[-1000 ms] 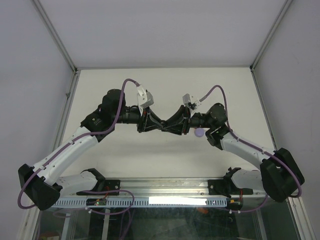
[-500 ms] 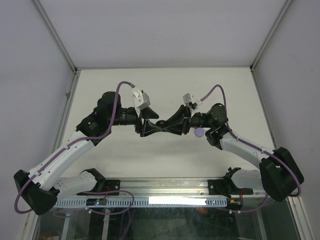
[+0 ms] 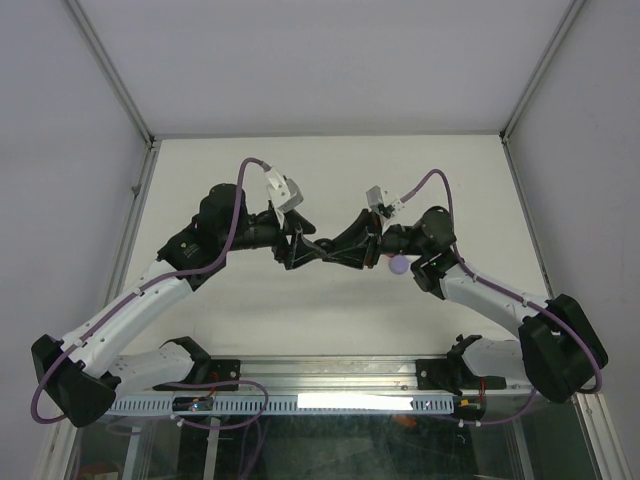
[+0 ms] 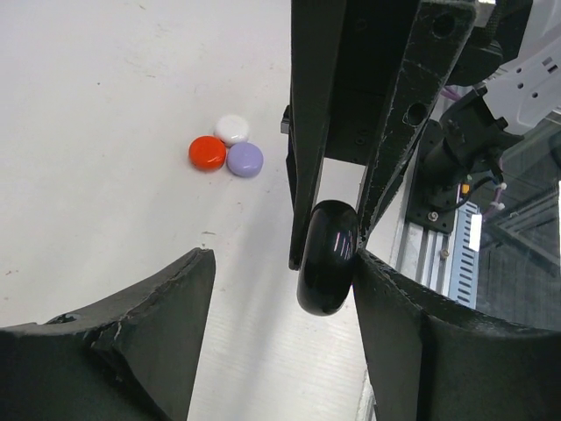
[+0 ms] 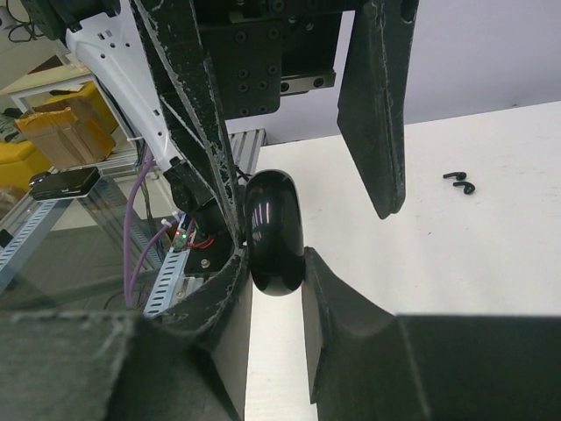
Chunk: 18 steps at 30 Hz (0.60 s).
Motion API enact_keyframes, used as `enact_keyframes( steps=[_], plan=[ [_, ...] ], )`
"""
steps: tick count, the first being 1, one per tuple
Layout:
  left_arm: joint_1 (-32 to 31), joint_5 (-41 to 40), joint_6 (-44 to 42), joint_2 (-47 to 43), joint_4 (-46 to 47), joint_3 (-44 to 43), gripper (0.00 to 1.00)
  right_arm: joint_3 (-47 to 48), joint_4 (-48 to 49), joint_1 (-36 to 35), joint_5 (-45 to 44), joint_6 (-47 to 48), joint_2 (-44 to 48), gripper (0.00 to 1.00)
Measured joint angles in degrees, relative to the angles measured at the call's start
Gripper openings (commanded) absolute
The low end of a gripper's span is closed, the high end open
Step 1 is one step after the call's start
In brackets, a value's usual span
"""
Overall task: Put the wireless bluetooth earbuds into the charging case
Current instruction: Open the charging case.
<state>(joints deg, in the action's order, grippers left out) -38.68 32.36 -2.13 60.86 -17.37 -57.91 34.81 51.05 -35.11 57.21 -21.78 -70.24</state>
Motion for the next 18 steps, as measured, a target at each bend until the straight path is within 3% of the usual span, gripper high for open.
enact_keyframes(
  steps=[18],
  plan=[
    [-0.35,-4.33,6.95,0.04,0.87,0.0,0.64,0.0,-6.84,0.0,-2.12,6.78,2.8,0.0]
  ],
)
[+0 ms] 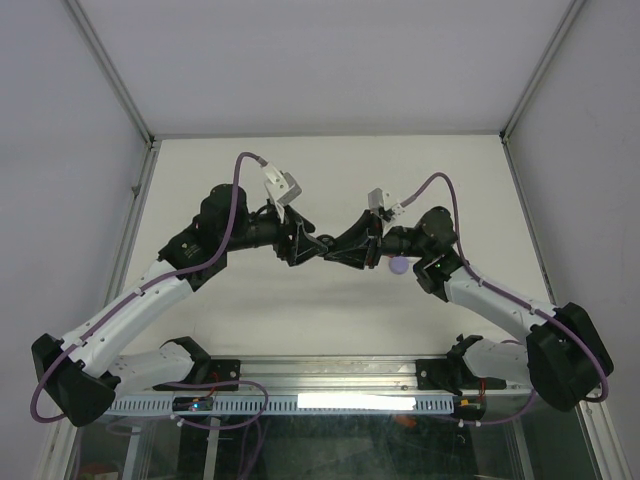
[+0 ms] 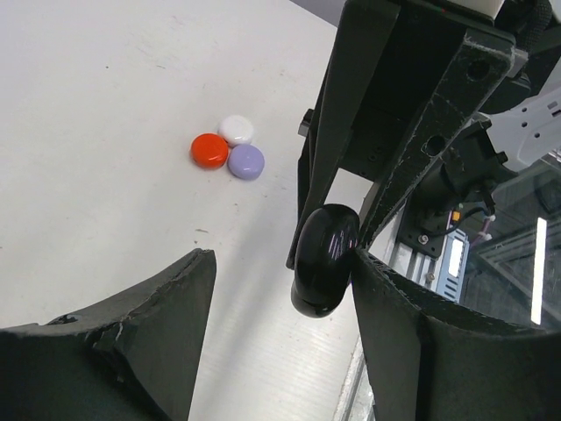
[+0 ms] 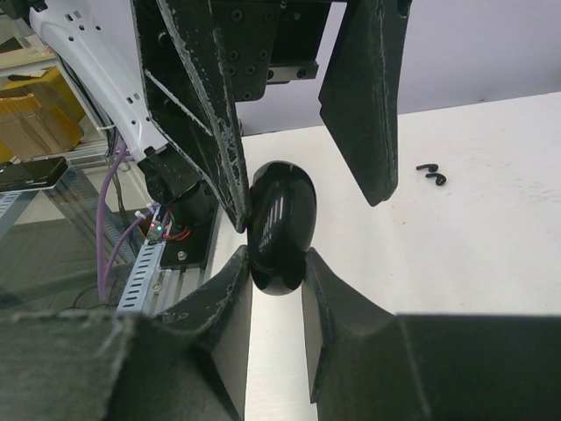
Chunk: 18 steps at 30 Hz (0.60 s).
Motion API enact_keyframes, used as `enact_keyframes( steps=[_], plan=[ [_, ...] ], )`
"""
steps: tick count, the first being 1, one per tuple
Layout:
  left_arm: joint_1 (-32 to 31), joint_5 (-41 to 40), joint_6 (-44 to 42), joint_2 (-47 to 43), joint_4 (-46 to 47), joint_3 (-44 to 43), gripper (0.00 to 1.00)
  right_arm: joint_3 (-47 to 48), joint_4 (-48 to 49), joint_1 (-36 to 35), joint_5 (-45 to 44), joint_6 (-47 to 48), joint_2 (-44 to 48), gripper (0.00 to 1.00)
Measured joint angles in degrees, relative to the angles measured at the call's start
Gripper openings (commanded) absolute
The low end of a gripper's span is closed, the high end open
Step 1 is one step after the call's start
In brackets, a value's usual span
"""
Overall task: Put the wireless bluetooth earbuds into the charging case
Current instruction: Open the charging case.
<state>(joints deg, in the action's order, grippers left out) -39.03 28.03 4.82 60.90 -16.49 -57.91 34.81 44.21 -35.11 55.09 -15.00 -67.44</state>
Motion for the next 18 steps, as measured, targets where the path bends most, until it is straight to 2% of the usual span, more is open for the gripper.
enact_keyframes(
  steps=[12,18],
  plan=[
    [0.09,-4.26,3.13,0.0,0.59,0.0,0.64,0.0,-3.1,-0.07,0.37,2.71,0.57,0.0],
    [0.09,-5.75,4.02,0.0,0.7,0.0,0.69,0.0,-4.24,-0.07,0.7,4.0,0.76,0.0]
  ],
)
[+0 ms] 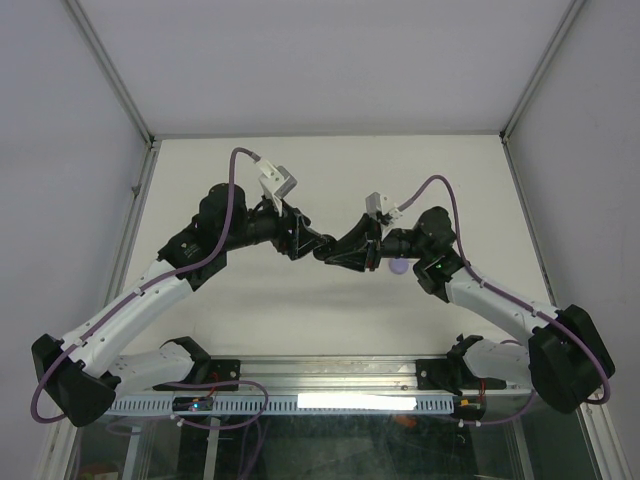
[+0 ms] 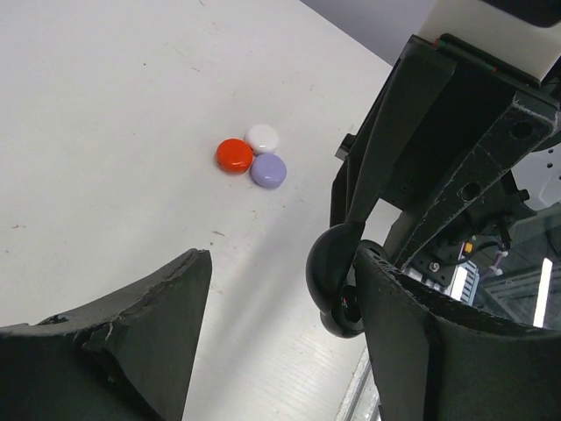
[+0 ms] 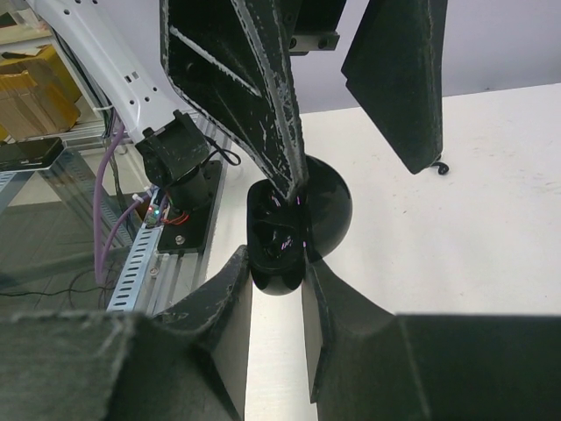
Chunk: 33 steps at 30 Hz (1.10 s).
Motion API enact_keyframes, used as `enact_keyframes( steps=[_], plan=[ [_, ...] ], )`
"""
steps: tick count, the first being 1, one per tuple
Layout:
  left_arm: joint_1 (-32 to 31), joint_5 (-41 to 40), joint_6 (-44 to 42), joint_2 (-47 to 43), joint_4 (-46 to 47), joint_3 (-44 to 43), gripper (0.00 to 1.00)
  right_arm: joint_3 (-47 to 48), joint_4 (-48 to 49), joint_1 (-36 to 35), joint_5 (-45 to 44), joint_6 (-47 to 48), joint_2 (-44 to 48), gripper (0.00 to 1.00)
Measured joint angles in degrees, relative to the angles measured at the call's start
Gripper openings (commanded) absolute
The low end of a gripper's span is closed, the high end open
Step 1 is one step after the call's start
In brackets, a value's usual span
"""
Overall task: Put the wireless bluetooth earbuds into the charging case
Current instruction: Open the charging case, then pick up the earbud from the center of the board.
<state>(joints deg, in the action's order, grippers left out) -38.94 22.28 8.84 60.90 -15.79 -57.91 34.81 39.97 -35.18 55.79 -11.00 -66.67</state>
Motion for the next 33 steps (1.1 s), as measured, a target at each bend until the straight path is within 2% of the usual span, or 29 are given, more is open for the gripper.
enact_keyframes(
  steps=[9,11,19,24,28,33],
  plan=[
    [0.0,-3.28,1.18,-0.35,0.42,0.0,0.79,-2.01,-2.25,0.0,-0.44,1.64,0.81,0.0],
    [0.0,-5.79,1.64,-0.66,0.39,0.0,0.81,-3.8,-2.62,0.0,-0.68,1.99,1.53,0.0],
    [0.92,-19.74,3.8,-1.14,-2.38,0.0,0.82,-9.16,-3.15,0.0,-10.21,13.42,4.02,0.0],
    [7.63,-25.22,4.46,0.04,-5.68,0.04,0.82,-11.63,-2.56,0.0,-14.47,16.02,5.03,0.0],
    [15.69,-26.21,4.17,3.23,-7.23,0.98,0.81,-14.29,-1.22,0.0,-16.81,16.72,6.14,0.0],
    [22.23,-26.73,2.58,9.88,-9.46,1.03,0.79,-16.41,1.01,0.0,-19.1,17.05,7.58,0.0]
  ],
)
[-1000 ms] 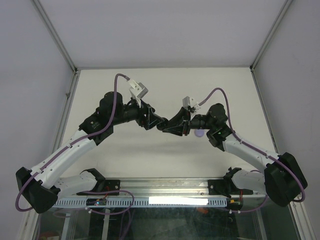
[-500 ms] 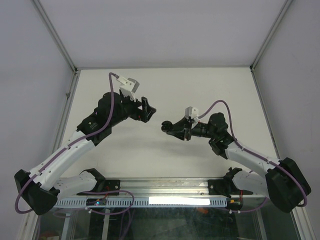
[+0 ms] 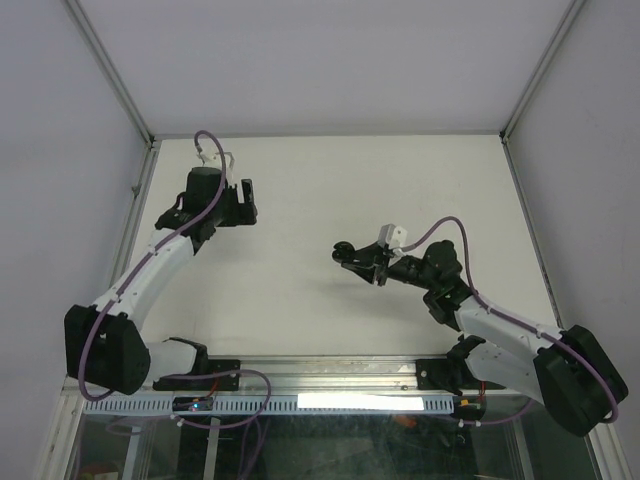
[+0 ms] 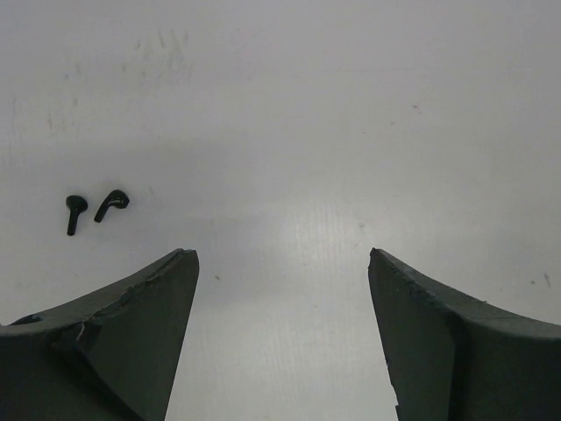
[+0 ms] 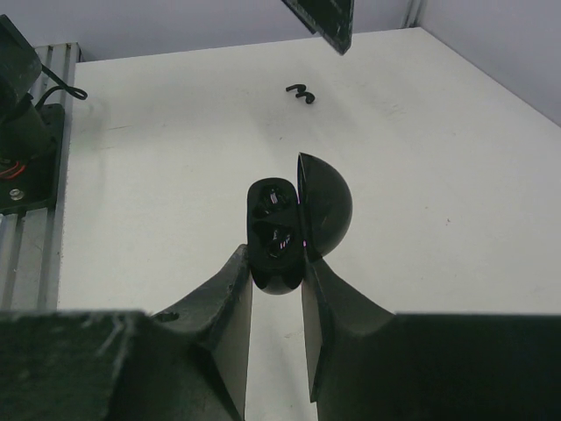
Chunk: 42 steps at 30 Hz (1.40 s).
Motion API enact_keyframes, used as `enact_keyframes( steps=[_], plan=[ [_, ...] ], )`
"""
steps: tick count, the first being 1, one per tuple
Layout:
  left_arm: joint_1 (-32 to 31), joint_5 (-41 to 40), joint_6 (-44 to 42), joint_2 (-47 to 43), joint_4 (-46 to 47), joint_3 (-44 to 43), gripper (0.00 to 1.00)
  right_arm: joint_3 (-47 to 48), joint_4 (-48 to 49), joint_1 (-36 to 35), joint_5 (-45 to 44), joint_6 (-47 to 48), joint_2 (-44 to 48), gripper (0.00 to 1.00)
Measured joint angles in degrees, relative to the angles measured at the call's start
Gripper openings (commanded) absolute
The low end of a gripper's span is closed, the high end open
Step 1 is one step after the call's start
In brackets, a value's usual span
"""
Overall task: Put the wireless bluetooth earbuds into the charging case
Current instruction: Pick up the earbud from the center of the board.
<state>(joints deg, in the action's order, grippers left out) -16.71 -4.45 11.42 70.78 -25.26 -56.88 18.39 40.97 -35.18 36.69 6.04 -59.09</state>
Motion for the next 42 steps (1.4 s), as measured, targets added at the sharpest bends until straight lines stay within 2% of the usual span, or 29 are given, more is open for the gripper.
enact_keyframes(
  steps=[7,21,35,42],
  plan=[
    [6.05,-0.68,-3.28,10.54,-2.71,-0.83,0.77,-1.42,2.03,0.0,-0.92,-0.09,1.64,0.0],
    [16.24,1.31,-5.16,28.57,-3.69,-10.43,0.69,-1.44,2.89,0.0,-0.98,-0.13,2.51,0.0],
    [17.18,3.5,-6.4,35.74,-5.29,-12.52,0.64,-1.44,2.84,0.0,-0.87,-0.13,2.51,0.0],
    [17.18,4.04,-6.36,35.74,-6.56,-12.74,0.55,-1.44,2.71,0.0,-0.9,-0.13,2.51,0.0]
  ],
)
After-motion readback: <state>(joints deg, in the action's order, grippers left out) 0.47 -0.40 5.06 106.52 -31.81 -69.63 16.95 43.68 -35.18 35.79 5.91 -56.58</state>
